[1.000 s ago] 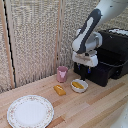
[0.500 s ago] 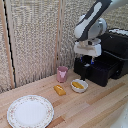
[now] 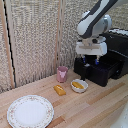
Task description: Please go towards the air fryer and gently seize its handle using your gripper. Slowly reveal the interior of the air fryer by pulling the handle outward. Head to the bowl filled with hot dogs and firmly but gently grasp it. Carefully place it inside the now-open air fryer.
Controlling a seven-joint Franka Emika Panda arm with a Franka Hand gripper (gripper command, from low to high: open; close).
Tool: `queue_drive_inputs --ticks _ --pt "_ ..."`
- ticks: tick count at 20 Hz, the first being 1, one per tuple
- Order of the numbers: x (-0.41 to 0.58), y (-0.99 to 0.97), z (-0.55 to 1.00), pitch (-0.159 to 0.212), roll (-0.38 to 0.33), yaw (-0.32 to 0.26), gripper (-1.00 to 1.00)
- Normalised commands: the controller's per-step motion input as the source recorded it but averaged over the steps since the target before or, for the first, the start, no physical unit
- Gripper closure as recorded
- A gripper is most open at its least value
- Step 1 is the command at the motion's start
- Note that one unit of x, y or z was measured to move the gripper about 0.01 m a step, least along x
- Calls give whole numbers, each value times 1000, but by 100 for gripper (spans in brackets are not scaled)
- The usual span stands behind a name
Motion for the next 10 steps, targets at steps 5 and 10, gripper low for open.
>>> queue_drive_inputs --ticks 5,10 --pt "-425 25 0 0 191 162 -100" --pt "-143 40 -43 -4 225 232 -100"
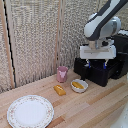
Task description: Please go towards the air fryer and gently seize its handle using your gripper. Slowly reveal the interior of the air fryer by pulling the handle outward. Head to the bowl filled with hot dogs and firmly but gently grasp it. Carefully place it inside the now-open air fryer.
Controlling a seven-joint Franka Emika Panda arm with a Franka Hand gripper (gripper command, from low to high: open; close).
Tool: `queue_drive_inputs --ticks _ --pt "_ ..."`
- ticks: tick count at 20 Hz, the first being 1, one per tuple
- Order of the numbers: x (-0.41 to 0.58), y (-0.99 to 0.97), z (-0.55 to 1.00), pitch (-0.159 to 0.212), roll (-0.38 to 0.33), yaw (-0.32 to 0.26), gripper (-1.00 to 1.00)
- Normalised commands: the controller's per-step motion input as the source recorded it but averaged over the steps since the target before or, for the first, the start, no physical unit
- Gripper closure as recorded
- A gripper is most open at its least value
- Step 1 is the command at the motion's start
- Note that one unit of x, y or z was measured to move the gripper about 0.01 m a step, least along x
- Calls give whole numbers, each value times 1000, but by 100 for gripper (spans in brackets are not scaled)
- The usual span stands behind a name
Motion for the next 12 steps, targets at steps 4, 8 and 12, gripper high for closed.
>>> queue_drive_inputs --ticks 4,8,12 --pt "-2 15 -156 -53 186 249 -100" --pt "54 0 -256 -61 133 237 -100" --pt "74 0 -344 -92 116 200 -100"
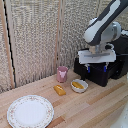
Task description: Please go towards the air fryer and gently seize its handle using your gripper. Slowly reveal the interior of the air fryer by pulling the handle outward. Head to the bowl filled with hot dogs and firmly but gently grasp it. Carefully place it inside the now-open air fryer.
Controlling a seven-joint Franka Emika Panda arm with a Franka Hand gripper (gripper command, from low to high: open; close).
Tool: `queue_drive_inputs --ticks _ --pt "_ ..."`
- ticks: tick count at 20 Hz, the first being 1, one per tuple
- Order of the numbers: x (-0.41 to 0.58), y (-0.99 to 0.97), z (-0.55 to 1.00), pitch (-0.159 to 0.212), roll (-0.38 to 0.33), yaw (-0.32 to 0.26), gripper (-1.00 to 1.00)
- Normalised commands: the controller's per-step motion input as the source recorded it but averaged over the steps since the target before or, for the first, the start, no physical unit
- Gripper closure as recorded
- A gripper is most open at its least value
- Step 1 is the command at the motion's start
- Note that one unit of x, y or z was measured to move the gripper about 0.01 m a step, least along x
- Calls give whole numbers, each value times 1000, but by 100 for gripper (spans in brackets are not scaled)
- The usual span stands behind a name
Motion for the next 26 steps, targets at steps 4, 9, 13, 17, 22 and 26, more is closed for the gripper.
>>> queue_drive_inputs --ticks 4,9,13,17,22,26 --pt "87 0 -376 -142 94 146 -100" --pt "135 -3 -358 -148 74 120 -100" --pt "76 -13 -322 -133 58 118 -100" --pt "0 -4 -276 -135 4 95 -100" --pt "0 -4 -222 -80 12 35 -100" --pt "82 -61 -241 -18 17 0 100"
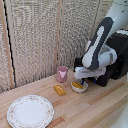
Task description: Please go towards the air fryer and gently seize its handle using your gripper. Slowly reveal the interior of the air fryer by pulling the handle outward. Head to the bowl filled with hot dogs and firmly but gently grasp it. Carefully place it inside the now-open air fryer.
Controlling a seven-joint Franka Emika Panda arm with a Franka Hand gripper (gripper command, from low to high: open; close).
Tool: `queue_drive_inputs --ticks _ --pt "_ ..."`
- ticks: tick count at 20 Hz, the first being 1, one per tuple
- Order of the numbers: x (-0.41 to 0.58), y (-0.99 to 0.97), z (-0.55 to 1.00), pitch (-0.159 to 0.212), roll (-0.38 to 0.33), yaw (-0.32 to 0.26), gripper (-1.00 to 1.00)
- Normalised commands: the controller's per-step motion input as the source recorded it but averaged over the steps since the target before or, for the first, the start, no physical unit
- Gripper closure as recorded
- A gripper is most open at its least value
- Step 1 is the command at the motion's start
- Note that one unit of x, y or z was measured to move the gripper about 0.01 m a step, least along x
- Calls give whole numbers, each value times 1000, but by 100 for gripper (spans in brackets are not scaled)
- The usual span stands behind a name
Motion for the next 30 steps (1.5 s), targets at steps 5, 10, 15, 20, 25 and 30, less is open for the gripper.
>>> queue_drive_inputs --ticks 5,10,15,20,25,30 --pt "153 -53 -282 0 0 0 100" --pt "173 -7 -211 4 0 0 100" --pt "155 -14 -185 19 0 0 100" --pt "66 -53 -137 34 0 8 100" --pt "0 0 68 17 13 77 100" --pt "-3 0 803 119 50 29 100"
